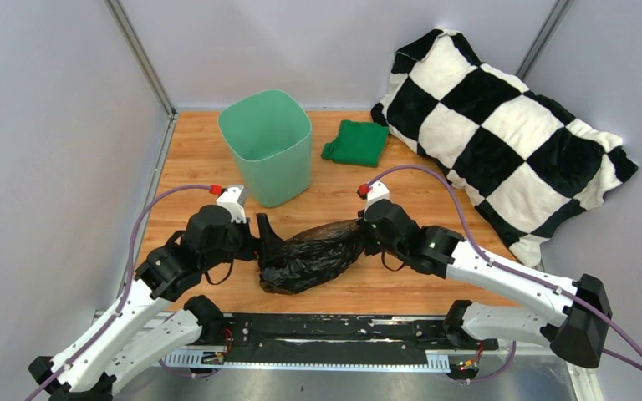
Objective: Put the trash bags into the trash bin
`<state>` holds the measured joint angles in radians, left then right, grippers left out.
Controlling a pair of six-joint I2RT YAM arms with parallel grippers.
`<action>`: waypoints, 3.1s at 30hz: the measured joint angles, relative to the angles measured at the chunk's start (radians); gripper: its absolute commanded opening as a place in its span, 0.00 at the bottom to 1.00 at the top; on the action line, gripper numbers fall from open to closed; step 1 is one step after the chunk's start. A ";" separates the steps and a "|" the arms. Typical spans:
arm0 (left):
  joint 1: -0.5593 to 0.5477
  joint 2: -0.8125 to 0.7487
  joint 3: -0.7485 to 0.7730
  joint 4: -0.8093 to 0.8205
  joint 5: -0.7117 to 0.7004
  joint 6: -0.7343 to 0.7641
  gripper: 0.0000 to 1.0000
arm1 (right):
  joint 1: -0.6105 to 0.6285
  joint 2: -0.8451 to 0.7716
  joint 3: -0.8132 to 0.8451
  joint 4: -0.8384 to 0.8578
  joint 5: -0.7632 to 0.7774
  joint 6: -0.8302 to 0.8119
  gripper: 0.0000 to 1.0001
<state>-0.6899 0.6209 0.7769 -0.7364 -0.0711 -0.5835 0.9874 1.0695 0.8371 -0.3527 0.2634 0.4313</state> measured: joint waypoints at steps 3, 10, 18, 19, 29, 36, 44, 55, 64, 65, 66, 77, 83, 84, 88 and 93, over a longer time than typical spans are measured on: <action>0.000 0.008 -0.023 0.034 0.016 -0.004 0.89 | 0.000 -0.011 0.002 -0.029 0.014 -0.019 0.00; 0.000 -0.027 -0.021 0.065 0.031 -0.085 0.83 | 0.000 -0.087 0.033 -0.111 0.102 -0.028 0.00; 0.000 -0.027 0.044 0.084 0.074 -0.206 0.82 | 0.000 -0.205 0.187 -0.185 0.234 -0.028 0.00; 0.000 -0.024 0.044 0.085 0.080 -0.219 0.82 | 0.000 -0.230 0.200 -0.186 0.240 -0.028 0.00; 0.000 -0.025 -0.015 0.127 0.143 -0.331 0.81 | 0.105 -0.380 0.073 -0.195 0.209 0.081 0.00; -0.001 -0.019 -0.171 0.192 0.194 -0.376 0.78 | 0.407 -0.356 -0.222 -0.278 0.241 0.363 0.00; -0.001 0.060 -0.316 0.336 0.256 -0.423 0.78 | 0.615 -0.201 -0.237 -0.285 0.274 0.532 0.52; -0.002 0.118 -0.340 0.471 0.286 -0.378 0.78 | 0.649 -0.121 -0.060 -0.336 0.259 0.502 0.81; -0.076 0.262 -0.343 0.619 0.276 -0.270 0.78 | 0.548 -0.240 0.089 -0.486 0.302 0.480 0.75; -0.091 0.290 -0.334 0.634 0.264 -0.249 0.78 | 0.495 -0.249 0.094 -0.497 0.298 0.472 0.75; -0.101 0.312 -0.325 0.642 0.257 -0.234 0.78 | 0.448 -0.254 0.097 -0.508 0.297 0.463 0.75; -0.166 0.542 -0.225 0.765 0.171 -0.110 0.73 | -0.092 -0.339 0.060 -0.619 0.232 0.360 0.75; -0.186 0.645 -0.204 0.811 0.163 -0.093 0.72 | -0.225 -0.450 -0.066 -0.616 0.129 0.349 0.75; -0.190 0.659 -0.203 0.826 0.163 -0.092 0.72 | -0.233 -0.463 -0.083 -0.616 0.117 0.349 0.75; -0.198 0.707 -0.193 0.871 0.164 -0.093 0.71 | -0.256 -0.509 -0.148 -0.605 0.058 0.365 0.75; -0.200 0.744 -0.190 0.924 0.163 -0.109 0.67 | -0.264 -0.539 -0.197 -0.573 0.013 0.402 0.74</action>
<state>-0.8902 1.3651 0.5869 0.1879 0.0921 -0.6922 0.7235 0.5304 0.6399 -0.9260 0.2760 0.8337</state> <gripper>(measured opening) 0.694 0.744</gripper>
